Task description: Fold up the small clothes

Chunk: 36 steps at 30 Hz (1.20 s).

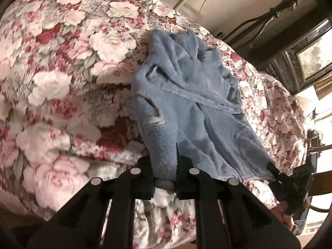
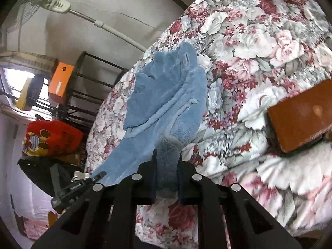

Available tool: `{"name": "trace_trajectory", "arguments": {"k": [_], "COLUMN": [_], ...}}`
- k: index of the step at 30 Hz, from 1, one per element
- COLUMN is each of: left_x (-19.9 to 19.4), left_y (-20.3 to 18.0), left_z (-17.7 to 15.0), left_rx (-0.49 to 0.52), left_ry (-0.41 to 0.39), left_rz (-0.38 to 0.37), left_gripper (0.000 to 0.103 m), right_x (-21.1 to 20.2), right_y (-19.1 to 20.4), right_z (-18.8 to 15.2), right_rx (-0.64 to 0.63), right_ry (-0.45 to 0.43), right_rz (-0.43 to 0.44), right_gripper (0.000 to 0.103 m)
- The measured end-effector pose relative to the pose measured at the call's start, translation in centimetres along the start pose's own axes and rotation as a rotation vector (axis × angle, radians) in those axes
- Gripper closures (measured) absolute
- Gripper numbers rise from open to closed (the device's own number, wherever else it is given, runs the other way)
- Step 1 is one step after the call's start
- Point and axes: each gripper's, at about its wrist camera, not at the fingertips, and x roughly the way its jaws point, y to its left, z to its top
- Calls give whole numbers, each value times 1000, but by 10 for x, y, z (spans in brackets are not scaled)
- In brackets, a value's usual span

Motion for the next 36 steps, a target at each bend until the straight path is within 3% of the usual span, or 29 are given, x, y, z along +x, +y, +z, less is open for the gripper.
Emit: {"name": "trace_trajectory", "arguments": {"k": [6, 12, 17, 25, 36], "left_x": [-26, -22, -14, 8, 36], "left_y": [7, 7, -3, -3, -13], "left_z": [-23, -22, 6, 54, 95], "left_rx": [19, 35, 56, 4, 27], "left_ry": [-20, 13, 10, 14, 9], "left_rz": [-44, -7, 38, 59, 114], "left_gripper": [91, 91, 91, 90, 90], "right_x": [-20, -18, -7, 25, 57], "right_y": [3, 6, 14, 15, 14], "right_z": [-16, -16, 7, 46, 82], "right_rx": [18, 61, 82, 127, 145], "right_ry": [-9, 7, -1, 9, 20], "right_rz": [65, 91, 107, 100, 94], "right_gripper": [88, 88, 88, 88, 88]}}
